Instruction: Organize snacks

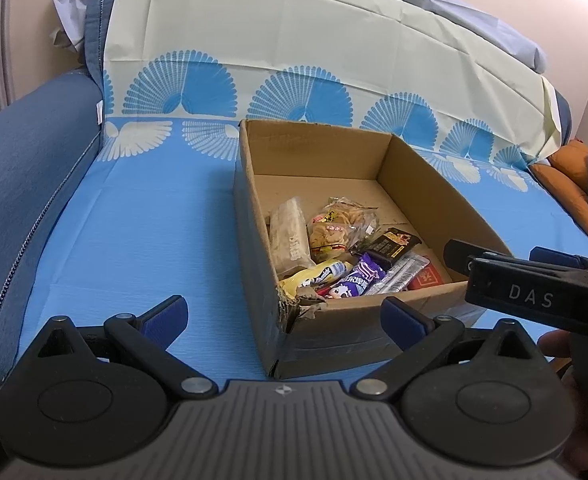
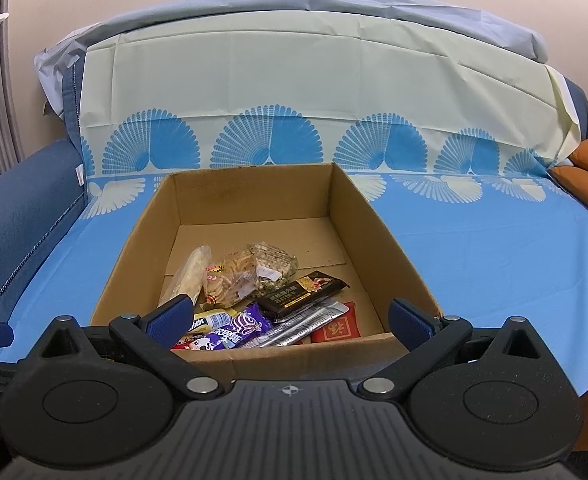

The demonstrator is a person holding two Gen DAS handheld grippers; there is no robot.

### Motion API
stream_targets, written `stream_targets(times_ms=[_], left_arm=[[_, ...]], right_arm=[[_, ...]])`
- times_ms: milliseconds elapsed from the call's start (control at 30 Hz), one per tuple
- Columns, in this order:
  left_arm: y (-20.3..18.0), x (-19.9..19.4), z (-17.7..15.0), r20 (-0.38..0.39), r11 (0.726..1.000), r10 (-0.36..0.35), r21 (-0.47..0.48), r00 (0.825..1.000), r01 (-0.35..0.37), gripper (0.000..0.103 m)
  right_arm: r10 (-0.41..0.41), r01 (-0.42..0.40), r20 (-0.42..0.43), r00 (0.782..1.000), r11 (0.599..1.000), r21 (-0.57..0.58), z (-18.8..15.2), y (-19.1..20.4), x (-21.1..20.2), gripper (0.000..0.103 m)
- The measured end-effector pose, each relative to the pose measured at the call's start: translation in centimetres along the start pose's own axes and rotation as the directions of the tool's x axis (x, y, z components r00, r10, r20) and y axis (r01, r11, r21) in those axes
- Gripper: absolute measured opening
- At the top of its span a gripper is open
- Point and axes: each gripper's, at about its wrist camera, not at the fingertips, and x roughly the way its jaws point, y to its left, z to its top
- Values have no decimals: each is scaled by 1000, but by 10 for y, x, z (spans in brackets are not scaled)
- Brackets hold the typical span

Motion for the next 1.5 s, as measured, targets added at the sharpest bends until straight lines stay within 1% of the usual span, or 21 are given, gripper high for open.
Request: stream_targets(times_ms=[1500], left_arm=[[-3, 1, -1, 8, 1000, -18, 16, 1000, 18, 102]], right_arm=[[3, -3, -2, 1000, 1000, -12, 1, 0, 3, 102]])
